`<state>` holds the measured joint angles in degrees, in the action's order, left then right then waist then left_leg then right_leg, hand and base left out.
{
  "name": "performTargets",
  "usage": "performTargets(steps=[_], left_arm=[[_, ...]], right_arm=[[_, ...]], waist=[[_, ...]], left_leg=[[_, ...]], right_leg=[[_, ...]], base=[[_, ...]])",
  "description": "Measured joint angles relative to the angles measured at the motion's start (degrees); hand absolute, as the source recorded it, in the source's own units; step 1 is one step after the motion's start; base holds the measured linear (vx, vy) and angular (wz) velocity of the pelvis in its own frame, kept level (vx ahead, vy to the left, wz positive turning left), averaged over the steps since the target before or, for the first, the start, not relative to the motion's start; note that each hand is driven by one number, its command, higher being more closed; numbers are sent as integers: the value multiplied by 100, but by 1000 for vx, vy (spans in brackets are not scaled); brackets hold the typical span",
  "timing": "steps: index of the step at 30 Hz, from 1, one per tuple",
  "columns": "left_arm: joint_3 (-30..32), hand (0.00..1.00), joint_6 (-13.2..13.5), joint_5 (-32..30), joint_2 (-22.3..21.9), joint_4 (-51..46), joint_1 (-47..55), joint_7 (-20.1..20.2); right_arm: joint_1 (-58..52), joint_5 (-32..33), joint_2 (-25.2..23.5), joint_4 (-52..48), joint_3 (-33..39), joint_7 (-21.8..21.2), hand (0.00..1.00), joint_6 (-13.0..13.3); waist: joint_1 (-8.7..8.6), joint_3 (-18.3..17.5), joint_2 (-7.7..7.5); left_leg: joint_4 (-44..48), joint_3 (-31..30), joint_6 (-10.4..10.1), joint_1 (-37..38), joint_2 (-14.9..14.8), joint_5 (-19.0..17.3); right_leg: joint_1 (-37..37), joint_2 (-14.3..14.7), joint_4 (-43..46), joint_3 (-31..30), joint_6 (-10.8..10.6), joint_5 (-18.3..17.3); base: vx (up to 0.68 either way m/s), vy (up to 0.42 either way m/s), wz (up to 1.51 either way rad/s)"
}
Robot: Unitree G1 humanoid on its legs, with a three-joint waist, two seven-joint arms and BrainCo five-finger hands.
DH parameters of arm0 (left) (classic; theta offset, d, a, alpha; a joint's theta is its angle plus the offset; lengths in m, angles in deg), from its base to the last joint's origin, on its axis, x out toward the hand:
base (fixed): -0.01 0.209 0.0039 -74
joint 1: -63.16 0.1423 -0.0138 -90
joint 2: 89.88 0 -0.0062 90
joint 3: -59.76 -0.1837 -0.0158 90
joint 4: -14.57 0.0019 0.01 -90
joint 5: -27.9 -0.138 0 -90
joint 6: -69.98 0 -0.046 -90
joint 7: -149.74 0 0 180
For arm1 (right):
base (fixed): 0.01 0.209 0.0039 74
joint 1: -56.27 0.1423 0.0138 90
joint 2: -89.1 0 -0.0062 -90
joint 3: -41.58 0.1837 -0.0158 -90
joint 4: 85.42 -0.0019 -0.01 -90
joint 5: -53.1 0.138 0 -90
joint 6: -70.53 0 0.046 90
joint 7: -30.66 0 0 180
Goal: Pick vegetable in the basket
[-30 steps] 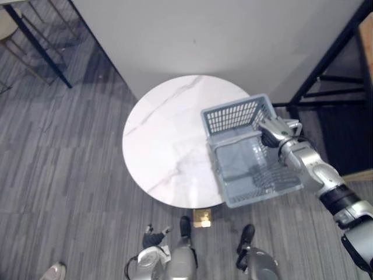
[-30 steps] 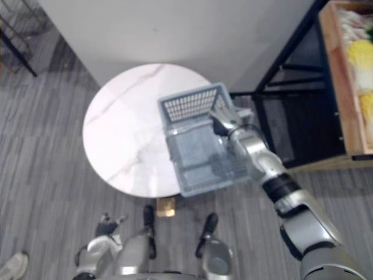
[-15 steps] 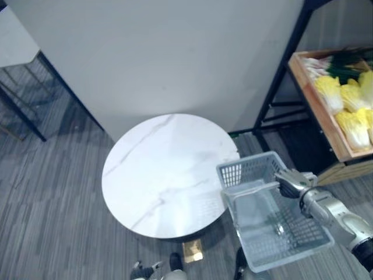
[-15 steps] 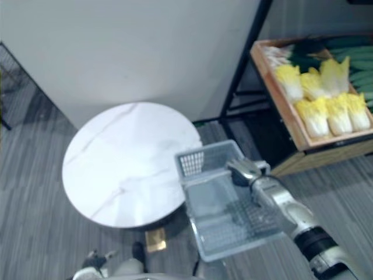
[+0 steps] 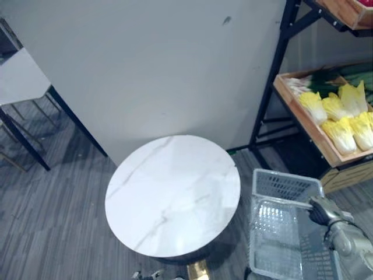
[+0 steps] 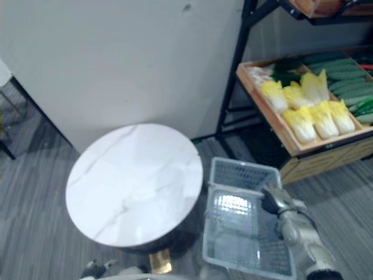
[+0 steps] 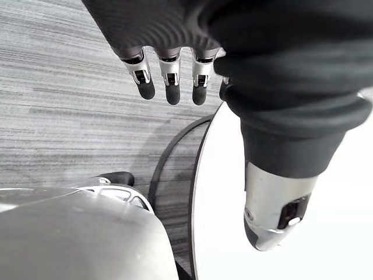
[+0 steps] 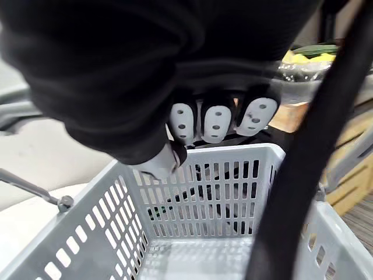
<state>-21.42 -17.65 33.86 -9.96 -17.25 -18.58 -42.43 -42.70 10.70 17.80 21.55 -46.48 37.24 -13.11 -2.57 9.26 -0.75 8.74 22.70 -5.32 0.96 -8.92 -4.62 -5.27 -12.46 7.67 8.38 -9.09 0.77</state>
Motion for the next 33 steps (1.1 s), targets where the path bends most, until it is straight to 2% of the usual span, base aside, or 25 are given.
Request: performTargets(steps=[3, 4, 5, 6, 7, 8, 9, 10, 11, 12, 13, 14, 16, 18, 19, 20, 21, 22, 24, 25, 26, 27, 29, 32, 33], left_arm=[[-34, 0, -11, -95, 155, -7, -54, -3], [-26, 0, -18, -135, 157, -5, -54, -5], [23, 0, -10, -246, 131, -1, -58, -7], [74, 0, -4, -272, 90, -8, -83, -6], [152, 0, -8, -280, 145, -34, -98, -5], [182, 0, -22, -278, 272, -132, -66, -5], [185, 0, -29, -277, 295, -140, -65, -5], [278, 0, -50, -271, 287, -107, -106, -7], [398, 0, -32, -271, 219, -41, -115, -4], [454, 0, -35, -271, 169, -37, -132, -6], [434, 0, -28, -271, 194, -50, -151, -15], [430, 0, -39, -269, 240, -31, -149, -21], [438, 0, -39, -269, 314, 3, -156, -34], [491, 0, -44, -269, 299, 12, -211, -37], [500, 0, -43, -271, 194, 11, -240, -41], [506, 0, -42, -273, 52, 8, -240, -41], [503, 0, -44, -273, -7, 7, -244, -41], [492, 0, -42, -275, -112, -6, -240, -40], [481, 0, -40, -273, -128, -81, -213, -40], [482, 0, -35, -273, -116, -140, -179, -46], [499, 0, -5, -269, -103, -202, -178, -68], [456, 0, 17, -272, -116, -218, -173, -81], [440, 0, 26, -267, -145, -229, -90, -104], [406, 0, 32, -259, -159, -230, 6, -99], [392, 0, 32, -254, -160, -231, 28, -97]], right_arm=[[-159, -46, -381, -227, 237, 53, 100, -230], [-219, -48, -449, -229, 263, 52, 100, -276], [-203, -90, -556, -241, 239, 41, 100, -373], [-117, -146, -601, -250, 207, 42, 100, -380], [-29, -207, -669, -266, 191, 43, 100, -351], [-18, -216, -669, -278, 144, 43, 100, -314], [32, -223, -667, -286, 123, 45, 100, -310], [289, -263, -671, -278, 12, 48, 100, -308], [491, -269, -686, -303, -124, 53, 100, -312], [554, -268, -687, -319, -166, 55, 100, -303], [556, -257, -699, -335, -181, 76, 100, -284], [586, -256, -748, -342, -273, 75, 100, -238], [661, -268, -876, -401, -459, 75, 100, -218], [651, -270, -874, -401, -535, 68, 100, -221], [635, -270, -872, -402, -536, 66, 100, -227], [544, -270, -870, -406, -531, 63, 100, -255], [454, -269, -868, -410, -528, 63, 100, -267], [266, -268, -865, -412, -527, 63, 100, -282], [138, -270, -864, -417, -620, 62, 100, -285], [135, -273, -857, -417, -696, 61, 100, -286], [142, -276, -839, -419, -756, 60, 100, -292], [157, -273, -792, -422, -788, 60, 100, -292], [239, -262, -755, -421, -897, 62, 100, -284], [245, -244, -795, -420, -954, 63, 100, -264], [245, -244, -804, -421, -954, 65, 100, -264]], waist=[[-88, 26, -184], [-104, 26, -174], [-67, 39, 13], [-29, 77, 32], [-46, 116, -71], [-43, 61, -234], [-21, 8, -342], [58, -18, -374], [259, -52, -222], [252, -42, -203], [201, -58, -218], [212, -113, -321], [229, -161, -443], [243, -119, -432], [229, -62, -315], [115, -51, -114], [83, -36, -62], [95, -66, 102], [110, -47, 116], [115, -27, 82], [142, 54, -42], [174, 54, -43], [218, 63, 2], [271, 75, 97], [280, 57, 135]], left_leg=[[578, 458, 220, -433, 95, -271], [517, 529, 263, -411, 90, -280], [184, 824, 394, -264, -95, -178], [180, 1016, 411, -218, -192, -179], [338, 1291, 485, -163, -291, -284], [496, 1506, 527, -141, -272, -437], [568, 1689, 545, -133, -270, -503], [558, 2098, 525, -36, -369, -577], [346, 2625, 541, 47, -567, -477], [267, 2808, 508, 98, -551, -395], [201, 3031, 525, 136, -523, -338], [245, 3298, 529, 87, -517, -323], [373, 3685, 522, -8, -595, -289], [606, 3962, 499, -7, -781, -271], [820, 3974, 489, -3, -984, -266], [1065, 3970, 452, -13, -1280, -246], [1195, 3955, 447, -9, -1428, -243], [1525, 3947, 362, 39, -1761, -182], [1991, 3687, 369, 74, -2104, 120], [2167, 3187, 385, 13, -2138, 371], [2389, 1886, 278, -238, -1907, 394], [2362, 1046, 120, -316, -1536, 106], [2048, -19, -3, -291, -929, -286], [703, -1025, -61, -154, -300, -487], [482, -1176, -67, -53, -223, -543]], right_leg=[[-354, -122, -331, -285, -47, 177], [-266, -146, -580, -83, -31, 43], [-163, -133, -582, 375, 243, -301], [-386, -145, 175, 557, 592, -222], [-644, -310, 1674, 929, 818, -289], [-602, -552, 2512, 1238, 1000, -352], [-572, -594, 2468, 1362, 1167, -474], [-464, -302, 1692, 1442, 1216, -312], [-286, -52, 1268, 1423, 1321, -223], [-295, -164, 1728, 1557, 1374, -424], [-108, -407, 2080, 1698, 1180, -555], [133, -569, 1872, 1734, 832, -531], [447, -581, 922, 1801, 285, -464], [684, -332, 46, 1907, 160, -482], [876, -117, -435, 1912, 63, -393], [1011, 156, -740, 1889, 158, -231], [1072, 268, -820, 1870, 190, -211], [1101, 464, -838, 1720, 259, -220], [1098, 620, -836, 1382, 416, -239], [1107, 632, -836, 1165, 468, -217], [1118, 566, -831, 758, 542, -191], [1046, 496, -792, 495, 551, -185], [893, 509, -750, -83, 561, -154], [647, 706, -736, -754, 536, -63], [598, 747, -758, -844, 497, -36]], base=[[-86, 176, -63], [-83, 147, -76], [-59, 119, -77], [-24, 168, -116], [-11, 172, -106], [-3, 143, -109], [-58, 91, -135], [-116, 64, -194], [-129, 74, -195], [-99, 83, -166], [-29, 56, -129], [-30, -26, -124], [-55, -208, -121], [-59, -297, -99], [-61, -312, -62], [-67, -301, -50], [-86, -250, -41], [-90, -222, -56], [-78, -214, -85], [-69, -184, -124], [-86, -134, -143], [-67, -35, -145], [-8, 65, -142], [-9, 171, -123], [-26, 185, -91]])
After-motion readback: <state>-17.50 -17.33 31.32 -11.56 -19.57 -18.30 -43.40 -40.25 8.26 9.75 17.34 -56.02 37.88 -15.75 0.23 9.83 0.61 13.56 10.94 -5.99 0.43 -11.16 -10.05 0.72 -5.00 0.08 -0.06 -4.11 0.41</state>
